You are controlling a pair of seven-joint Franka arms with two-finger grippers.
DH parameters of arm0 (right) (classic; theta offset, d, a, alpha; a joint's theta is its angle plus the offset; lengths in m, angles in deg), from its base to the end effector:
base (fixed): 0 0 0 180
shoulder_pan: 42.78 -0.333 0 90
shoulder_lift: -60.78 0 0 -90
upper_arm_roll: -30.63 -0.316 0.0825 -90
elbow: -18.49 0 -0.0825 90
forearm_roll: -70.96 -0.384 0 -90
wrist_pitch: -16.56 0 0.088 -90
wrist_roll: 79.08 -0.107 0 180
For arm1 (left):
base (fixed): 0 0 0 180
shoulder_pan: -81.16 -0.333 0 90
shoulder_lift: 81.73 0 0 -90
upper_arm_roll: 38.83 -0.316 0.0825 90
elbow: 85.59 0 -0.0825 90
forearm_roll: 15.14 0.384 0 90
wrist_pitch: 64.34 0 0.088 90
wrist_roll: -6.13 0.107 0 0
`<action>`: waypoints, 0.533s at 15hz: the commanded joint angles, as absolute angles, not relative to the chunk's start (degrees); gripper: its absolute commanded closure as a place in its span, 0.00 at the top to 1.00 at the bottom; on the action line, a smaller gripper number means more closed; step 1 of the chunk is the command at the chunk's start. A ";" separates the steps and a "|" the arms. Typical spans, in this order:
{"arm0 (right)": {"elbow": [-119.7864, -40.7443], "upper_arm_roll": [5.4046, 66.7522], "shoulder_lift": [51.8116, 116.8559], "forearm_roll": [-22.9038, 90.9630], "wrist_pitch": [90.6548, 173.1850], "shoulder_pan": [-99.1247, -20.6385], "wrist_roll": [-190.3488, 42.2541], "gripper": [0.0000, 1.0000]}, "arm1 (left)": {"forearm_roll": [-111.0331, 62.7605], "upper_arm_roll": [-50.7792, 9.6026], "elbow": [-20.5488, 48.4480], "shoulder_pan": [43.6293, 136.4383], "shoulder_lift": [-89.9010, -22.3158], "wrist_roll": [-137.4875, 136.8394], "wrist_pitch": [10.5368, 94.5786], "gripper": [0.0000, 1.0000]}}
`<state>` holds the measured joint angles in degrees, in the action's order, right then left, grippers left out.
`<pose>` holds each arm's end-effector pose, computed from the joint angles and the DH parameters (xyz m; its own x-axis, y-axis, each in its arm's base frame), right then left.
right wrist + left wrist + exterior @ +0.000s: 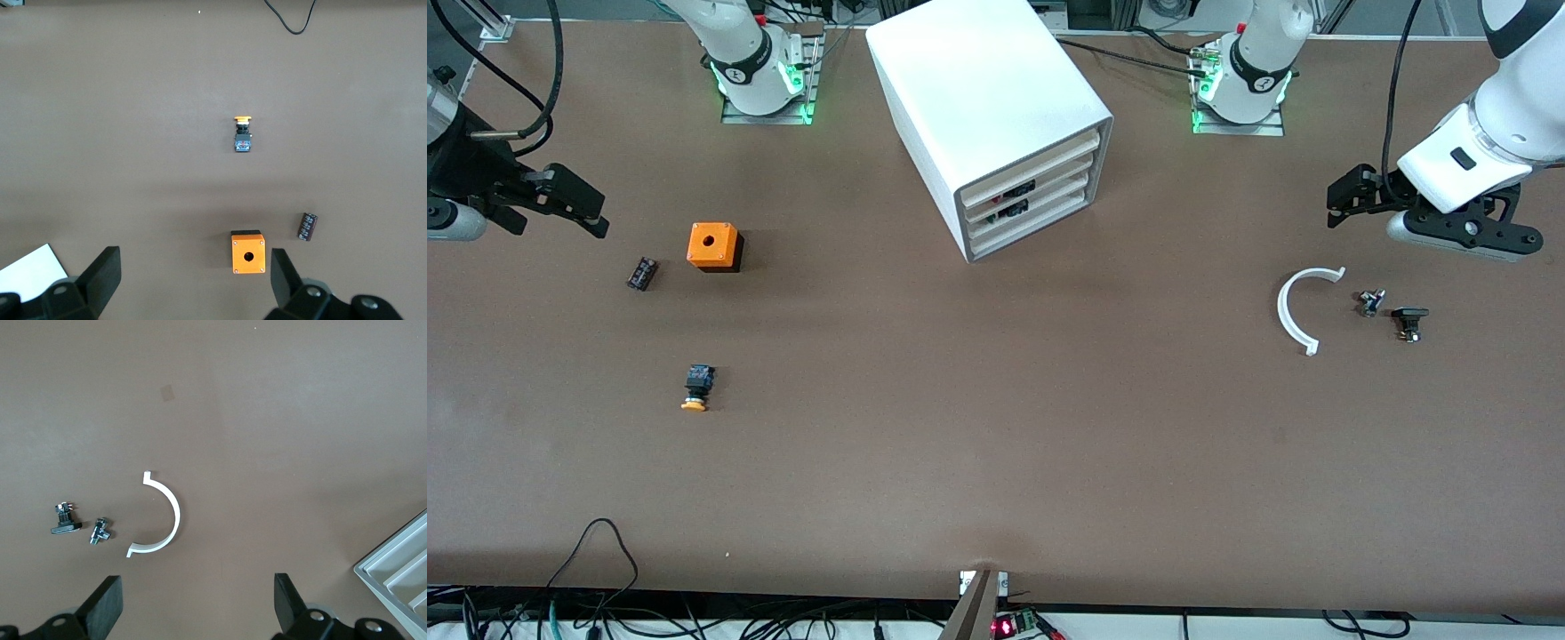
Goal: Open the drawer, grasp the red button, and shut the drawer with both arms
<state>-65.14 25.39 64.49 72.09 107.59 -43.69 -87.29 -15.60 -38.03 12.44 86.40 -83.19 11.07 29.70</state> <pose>0.5743 0.0578 0.6423 0.9972 -0.0364 0.0659 -0.0368 -0.9993 0.0044 0.5454 -0.0586 0.5782 0.9809 -0.1898 -0.0433 -0.1895 -0.9818 0.0114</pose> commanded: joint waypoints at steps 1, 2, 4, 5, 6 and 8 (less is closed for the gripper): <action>-66.50 25.18 63.33 72.81 107.70 -43.75 -86.55 0.99 | -16.37 -38.12 10.39 86.61 -82.17 10.52 28.21 1.00; -66.32 25.18 63.42 72.98 107.71 -43.66 -86.46 0.99 | -16.37 -38.04 10.39 86.61 -82.17 10.52 28.21 1.00; -66.32 25.18 63.33 72.90 107.70 -43.66 -86.81 0.99 | -16.37 -38.04 10.39 86.61 -82.17 10.52 28.21 1.00; -66.32 25.18 63.50 72.72 107.53 -43.66 -86.38 0.99 | -16.37 -38.04 10.39 86.61 -82.17 10.52 28.21 1.00; -66.32 25.09 63.51 72.55 107.62 -43.66 -86.46 0.99 | -16.37 -38.04 10.39 86.61 -82.17 10.52 28.21 1.00; -66.23 24.92 63.51 72.55 107.62 -44.10 -86.55 0.99 | -16.37 -38.04 10.39 86.61 -82.17 10.52 28.21 1.00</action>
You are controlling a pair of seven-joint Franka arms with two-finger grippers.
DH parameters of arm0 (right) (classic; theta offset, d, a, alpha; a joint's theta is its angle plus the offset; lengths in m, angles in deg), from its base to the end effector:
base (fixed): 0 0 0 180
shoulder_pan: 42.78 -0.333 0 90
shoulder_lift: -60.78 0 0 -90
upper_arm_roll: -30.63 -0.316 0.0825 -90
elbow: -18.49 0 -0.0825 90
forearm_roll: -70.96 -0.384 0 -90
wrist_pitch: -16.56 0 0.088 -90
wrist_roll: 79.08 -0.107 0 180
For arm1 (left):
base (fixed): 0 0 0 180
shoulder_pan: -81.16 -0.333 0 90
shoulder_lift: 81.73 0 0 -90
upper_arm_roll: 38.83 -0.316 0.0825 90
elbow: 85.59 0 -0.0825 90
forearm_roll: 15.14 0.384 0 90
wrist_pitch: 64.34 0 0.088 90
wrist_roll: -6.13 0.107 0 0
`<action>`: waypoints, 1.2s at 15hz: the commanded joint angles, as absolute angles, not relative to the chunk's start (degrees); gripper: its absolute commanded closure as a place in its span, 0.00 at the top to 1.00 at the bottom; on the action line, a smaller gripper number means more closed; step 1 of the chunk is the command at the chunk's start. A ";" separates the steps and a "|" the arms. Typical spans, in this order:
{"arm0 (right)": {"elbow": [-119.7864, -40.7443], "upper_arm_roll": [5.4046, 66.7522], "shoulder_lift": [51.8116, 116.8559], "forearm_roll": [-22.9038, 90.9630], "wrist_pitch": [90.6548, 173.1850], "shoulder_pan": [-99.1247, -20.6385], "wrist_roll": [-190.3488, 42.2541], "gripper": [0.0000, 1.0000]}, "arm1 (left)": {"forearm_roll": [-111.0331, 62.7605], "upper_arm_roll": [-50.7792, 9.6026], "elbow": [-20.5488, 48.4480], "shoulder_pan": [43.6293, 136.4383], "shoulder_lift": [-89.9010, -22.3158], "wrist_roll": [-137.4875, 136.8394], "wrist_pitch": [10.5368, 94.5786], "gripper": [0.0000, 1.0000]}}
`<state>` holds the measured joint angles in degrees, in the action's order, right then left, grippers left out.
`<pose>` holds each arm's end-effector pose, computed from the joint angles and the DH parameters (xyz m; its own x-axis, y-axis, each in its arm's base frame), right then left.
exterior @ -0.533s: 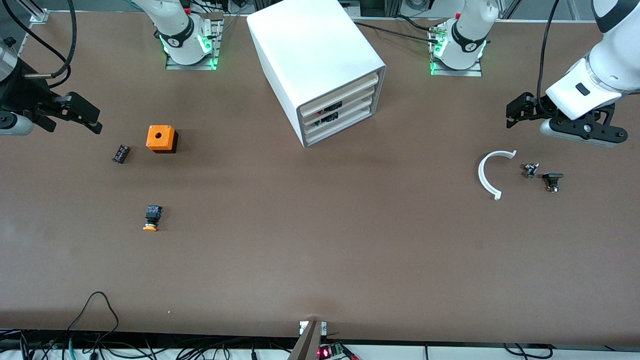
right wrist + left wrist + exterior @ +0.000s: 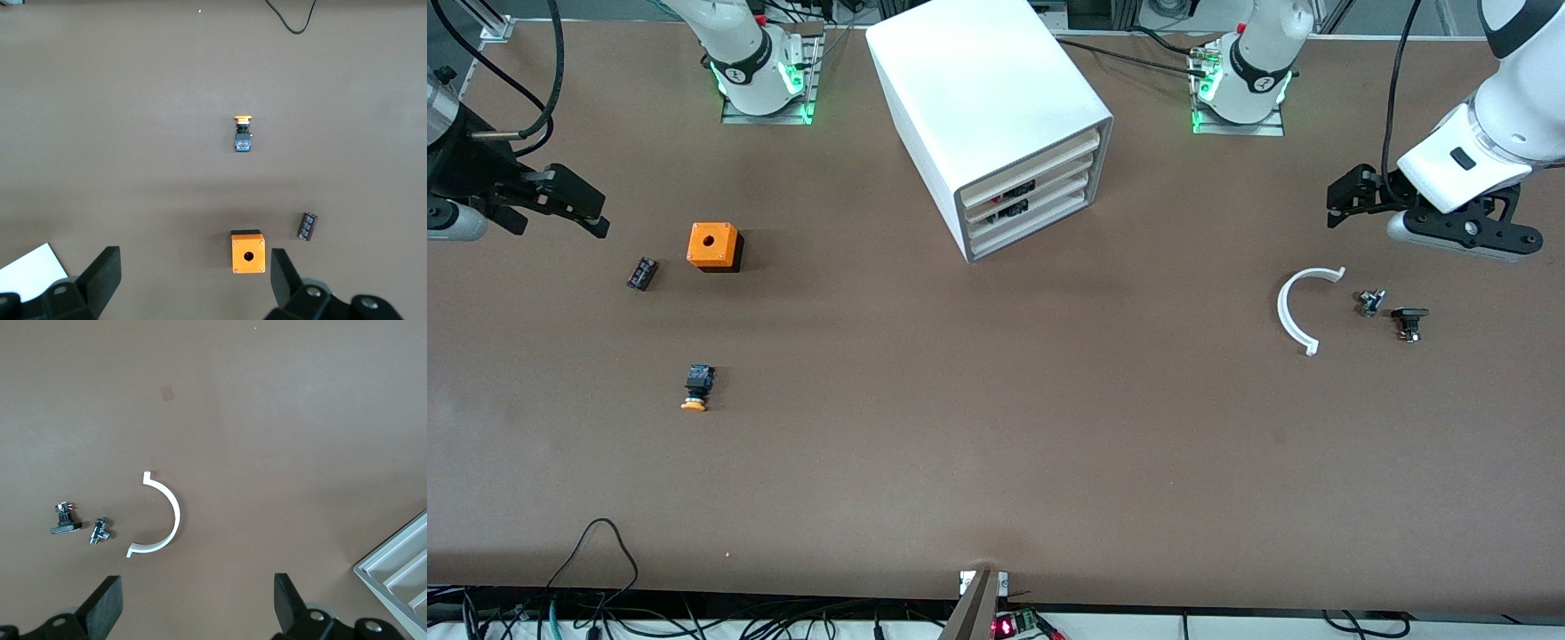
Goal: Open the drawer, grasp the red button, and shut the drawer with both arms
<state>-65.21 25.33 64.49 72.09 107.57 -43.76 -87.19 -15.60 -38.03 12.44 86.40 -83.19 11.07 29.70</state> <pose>0.5741 0.0591 0.6417 0.9974 -0.0324 0.0644 -0.0327 -0.9995 0.0047 0.5454 -0.0586 0.5782 0.9809 -0.1898 -0.0433 -0.1895 -0.9818 0.0114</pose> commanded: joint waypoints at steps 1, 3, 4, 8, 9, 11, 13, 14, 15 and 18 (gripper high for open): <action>-66.32 24.31 63.25 72.55 107.44 -44.28 -86.90 0.99 | -16.55 -38.04 10.39 86.61 -82.17 10.61 28.21 1.00; -66.59 23.95 63.76 72.37 106.30 -44.28 -86.73 0.99 | -17.25 -37.42 10.39 86.52 -82.26 11.22 24.54 1.00; -66.59 23.95 64.12 72.37 106.39 -44.28 -86.64 0.99 | -17.78 -37.25 10.30 86.69 -82.26 11.49 22.08 1.00; -66.59 23.86 65.87 72.37 106.30 -44.45 -86.29 0.99 | -23.22 -34.70 10.39 87.31 -80.15 11.58 14.52 1.00; -66.59 23.86 66.84 72.37 106.21 -44.45 -85.07 0.99 | -24.80 -34.09 10.48 87.22 -79.71 11.66 13.10 1.00; -66.67 23.86 68.77 72.37 106.21 -44.54 -83.91 0.99 | -31.63 -34.08 10.56 87.22 -77.79 12.19 12.13 1.00; -66.50 23.86 71.84 72.37 106.65 -44.45 -83.91 0.99 | -37.09 -34.08 10.57 87.14 -75.07 12.28 12.39 1.00; -66.50 23.95 72.99 72.37 106.65 -44.45 -83.91 0.99 | -40.08 -34.08 10.91 87.14 -74.18 12.71 12.91 1.00; -66.50 23.95 74.04 72.46 106.82 -44.45 -83.91 0.99 | -43.32 -34.08 11.44 87.05 -73.39 13.85 14.05 1.00; -66.50 23.95 77.12 72.46 107.53 -44.28 -84.79 0.99 | -51.59 -32.95 13.81 87.22 -70.75 19.91 19.40 1.00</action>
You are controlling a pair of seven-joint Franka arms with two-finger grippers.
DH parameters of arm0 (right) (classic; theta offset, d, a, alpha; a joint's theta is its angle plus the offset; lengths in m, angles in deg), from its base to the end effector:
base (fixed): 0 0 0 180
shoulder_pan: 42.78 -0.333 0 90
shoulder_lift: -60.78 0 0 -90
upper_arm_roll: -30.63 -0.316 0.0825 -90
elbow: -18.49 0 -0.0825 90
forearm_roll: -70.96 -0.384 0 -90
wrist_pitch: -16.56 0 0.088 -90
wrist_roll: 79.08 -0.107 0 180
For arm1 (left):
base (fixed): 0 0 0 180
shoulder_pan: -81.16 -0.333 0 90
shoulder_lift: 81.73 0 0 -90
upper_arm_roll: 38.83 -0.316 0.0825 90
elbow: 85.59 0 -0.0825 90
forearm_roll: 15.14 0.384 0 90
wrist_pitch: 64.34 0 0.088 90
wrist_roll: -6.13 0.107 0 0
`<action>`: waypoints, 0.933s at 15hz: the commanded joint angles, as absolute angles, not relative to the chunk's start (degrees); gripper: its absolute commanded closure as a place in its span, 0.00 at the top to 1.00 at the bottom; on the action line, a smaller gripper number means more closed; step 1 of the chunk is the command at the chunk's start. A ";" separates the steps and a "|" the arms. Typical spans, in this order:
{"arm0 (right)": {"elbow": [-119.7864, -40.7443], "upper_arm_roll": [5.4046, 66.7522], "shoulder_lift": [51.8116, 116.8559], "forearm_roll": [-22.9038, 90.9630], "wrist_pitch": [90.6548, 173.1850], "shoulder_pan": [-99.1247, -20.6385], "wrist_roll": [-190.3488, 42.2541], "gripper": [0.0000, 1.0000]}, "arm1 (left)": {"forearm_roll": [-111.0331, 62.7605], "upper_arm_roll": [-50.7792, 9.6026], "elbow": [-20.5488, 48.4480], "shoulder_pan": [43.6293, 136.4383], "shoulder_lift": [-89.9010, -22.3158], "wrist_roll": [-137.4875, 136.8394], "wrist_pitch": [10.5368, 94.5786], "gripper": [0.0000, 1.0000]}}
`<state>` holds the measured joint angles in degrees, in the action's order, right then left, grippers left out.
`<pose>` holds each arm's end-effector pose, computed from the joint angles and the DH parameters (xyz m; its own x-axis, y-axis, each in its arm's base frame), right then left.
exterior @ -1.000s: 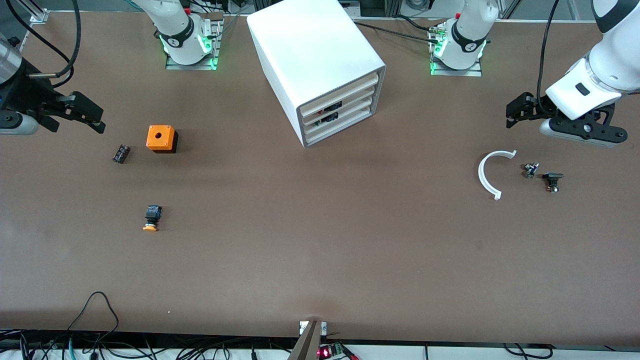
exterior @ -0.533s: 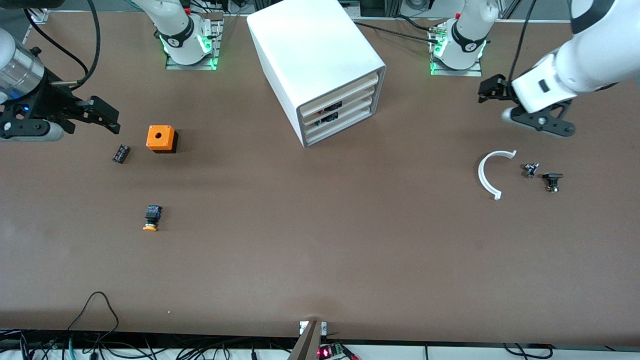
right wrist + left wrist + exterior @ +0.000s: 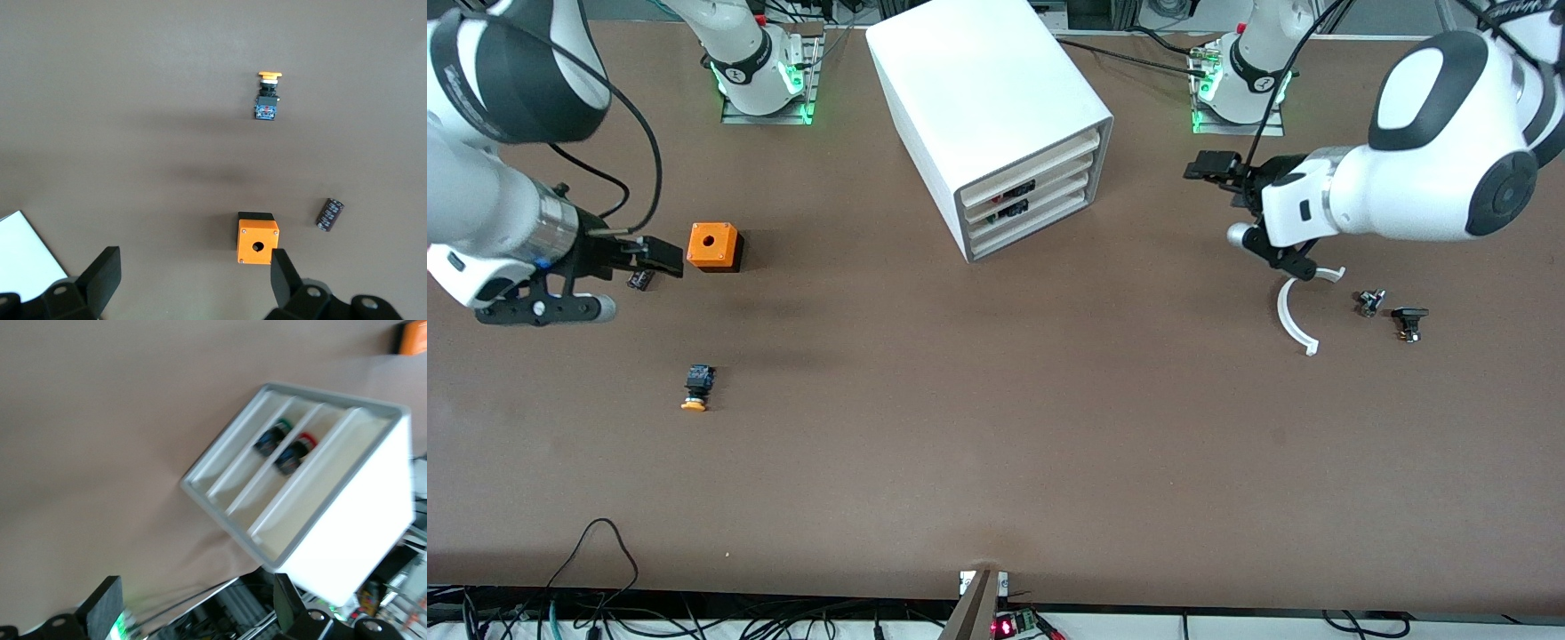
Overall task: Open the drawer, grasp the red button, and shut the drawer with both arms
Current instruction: 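Move the left gripper to the drawer handle while the right gripper advances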
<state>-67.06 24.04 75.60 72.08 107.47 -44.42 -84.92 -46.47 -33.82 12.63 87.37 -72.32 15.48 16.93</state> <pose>0.6170 0.0795 0.5103 0.9858 0.0411 -0.1629 0.0428 -0.9991 0.0065 0.5383 -0.1672 0.4764 0.8564 -0.3945 -0.3331 -0.1508 -0.8081 0.5695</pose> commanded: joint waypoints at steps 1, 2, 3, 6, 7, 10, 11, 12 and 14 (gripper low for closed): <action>-66.41 24.04 77.74 72.46 107.79 -44.19 -84.71 0.99 | -54.58 -32.68 15.82 87.14 -70.05 23.14 21.16 1.00; -66.41 24.04 78.35 72.37 108.58 -44.02 -84.44 0.99 | -57.22 -32.59 18.54 87.14 -70.04 27.61 23.87 1.00; -66.41 24.04 78.97 72.37 109.72 -44.01 -84.35 0.99 | -60.20 -32.32 21.70 87.14 -70.04 32.27 26.68 1.00; -65.71 24.04 79.68 72.63 114.19 -44.19 -83.04 0.99 | -69.26 -31.19 30.14 87.14 -70.22 42.39 33.63 1.00; -64.84 24.04 79.85 72.81 115.78 -44.36 -83.03 0.99 | -71.98 -30.40 32.86 87.14 -70.22 45.64 36.18 1.00; -64.48 23.86 80.64 72.46 119.12 -44.54 -84.00 0.99 | -78.41 -28.02 39.90 87.05 -70.13 53.74 40.85 0.93; -64.48 23.86 80.73 72.46 120.78 -44.98 -84.52 0.99 | -80.51 -27.84 41.57 87.14 -69.95 56.29 41.30 0.87; -64.48 23.95 80.82 72.46 122.19 -45.50 -85.05 0.99 | -82.97 -27.14 42.72 87.14 -69.95 57.97 41.39 0.82; -64.48 23.86 81.43 72.37 124.57 -46.21 -87.33 0.99 | -84.22 -26.35 43.70 87.22 -68.82 59.47 41.30 0.75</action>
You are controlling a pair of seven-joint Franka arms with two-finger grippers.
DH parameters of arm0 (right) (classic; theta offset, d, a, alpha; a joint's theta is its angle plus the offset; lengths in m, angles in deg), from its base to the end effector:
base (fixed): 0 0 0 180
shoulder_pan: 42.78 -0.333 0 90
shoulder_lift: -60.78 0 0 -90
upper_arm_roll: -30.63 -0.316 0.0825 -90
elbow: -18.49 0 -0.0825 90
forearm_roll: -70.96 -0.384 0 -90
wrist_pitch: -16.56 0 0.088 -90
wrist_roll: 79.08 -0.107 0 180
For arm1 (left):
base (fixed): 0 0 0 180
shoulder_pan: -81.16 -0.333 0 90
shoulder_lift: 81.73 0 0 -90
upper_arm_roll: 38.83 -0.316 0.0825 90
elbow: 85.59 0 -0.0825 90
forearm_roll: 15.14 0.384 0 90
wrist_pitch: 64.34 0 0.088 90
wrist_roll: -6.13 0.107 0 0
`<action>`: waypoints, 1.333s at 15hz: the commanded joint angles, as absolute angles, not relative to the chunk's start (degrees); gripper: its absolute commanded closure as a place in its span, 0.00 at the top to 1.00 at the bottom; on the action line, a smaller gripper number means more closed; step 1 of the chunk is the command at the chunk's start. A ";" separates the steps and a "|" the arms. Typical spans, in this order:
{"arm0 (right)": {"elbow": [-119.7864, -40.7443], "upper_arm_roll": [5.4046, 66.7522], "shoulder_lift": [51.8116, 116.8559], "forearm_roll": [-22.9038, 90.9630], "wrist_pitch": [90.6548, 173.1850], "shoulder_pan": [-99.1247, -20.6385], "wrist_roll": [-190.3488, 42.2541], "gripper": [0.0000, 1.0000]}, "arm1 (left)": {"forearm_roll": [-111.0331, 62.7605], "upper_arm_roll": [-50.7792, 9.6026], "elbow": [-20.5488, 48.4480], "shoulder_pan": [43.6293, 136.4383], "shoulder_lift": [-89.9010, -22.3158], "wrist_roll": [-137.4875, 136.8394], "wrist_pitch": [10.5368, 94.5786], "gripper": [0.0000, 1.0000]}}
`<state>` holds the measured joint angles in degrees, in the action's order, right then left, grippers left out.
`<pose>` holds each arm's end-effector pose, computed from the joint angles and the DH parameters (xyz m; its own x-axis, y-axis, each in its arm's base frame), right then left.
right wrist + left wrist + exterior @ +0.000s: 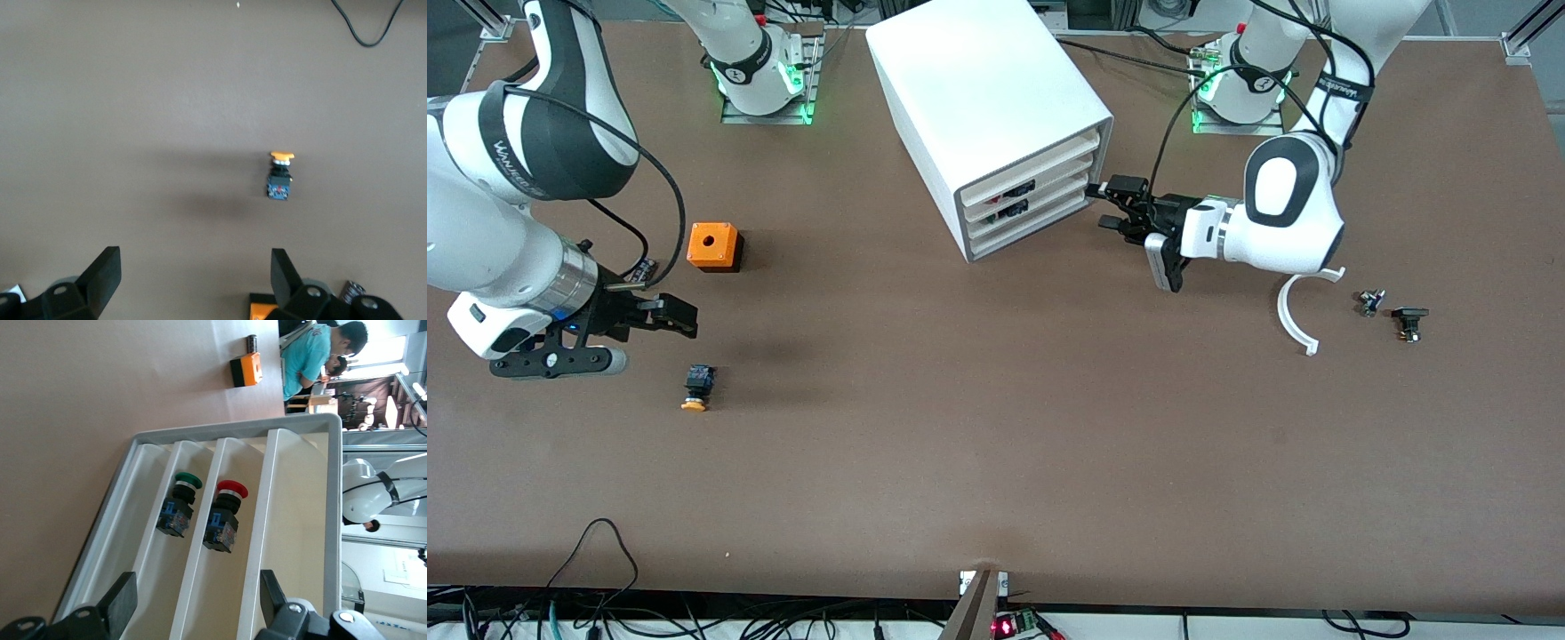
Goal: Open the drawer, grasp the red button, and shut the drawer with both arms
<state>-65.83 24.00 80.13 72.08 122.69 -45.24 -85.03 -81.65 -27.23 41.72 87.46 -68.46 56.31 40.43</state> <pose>0.6608 0.0937 0.4913 0.9977 0.0519 0.0429 0.0529 -0.9983 -0.0238 0.4601 -0.2267 0.2759 0.8943 -0.4469 0.0220 -0.1973 -0.3497 0.9159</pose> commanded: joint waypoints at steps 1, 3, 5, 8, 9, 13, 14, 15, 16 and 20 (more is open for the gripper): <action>-64.39 23.86 81.52 72.20 126.06 -46.99 -89.52 0.99 | -84.57 -25.74 43.87 87.14 -67.42 61.30 41.30 0.71; -64.39 23.86 81.88 71.67 128.09 -48.05 -93.13 0.99 | -87.72 -25.38 44.57 87.14 -64.08 66.74 41.30 0.69; -64.30 23.86 82.14 71.32 128.36 -49.02 -95.76 0.99 | -91.16 -25.29 45.19 87.22 -61.35 71.32 41.22 0.68; -61.15 23.86 83.80 70.01 128.36 -50.34 -100.68 0.99 | -93.19 -23.71 46.77 87.05 -60.90 72.13 41.22 0.67; -60.00 23.86 84.51 69.13 128.10 -50.78 -102.18 0.99 | -93.19 -23.62 47.21 87.05 -60.90 72.22 41.21 0.66; -57.88 23.86 85.74 68.85 128.09 -52.71 -110.08 0.99 | -93.89 -22.39 48.36 87.05 -60.90 72.83 40.69 0.51; -57.88 23.86 85.83 68.85 128.36 -53.32 -113.06 0.99 | -93.89 -21.87 48.53 87.14 -60.90 73.62 40.77 0.46; -57.71 23.86 85.92 68.85 128.45 -53.68 -115.18 0.99 | -93.89 -21.43 48.62 87.05 -60.81 73.71 40.78 0.44; -57.19 23.86 86.18 68.77 128.36 -54.20 -116.77 0.99 | -93.89 -21.42 49.06 86.96 -60.81 73.71 40.78 0.42; -53.59 23.86 88.46 66.40 128.27 -55.44 -124.33 0.99 | -93.89 -21.34 49.33 87.05 -60.81 73.80 40.78 0.24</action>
<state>-58.00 23.82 85.89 68.43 128.64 -54.87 -120.65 -91.88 -21.83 48.12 87.42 -60.00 71.78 40.78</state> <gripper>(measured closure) 0.004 0.696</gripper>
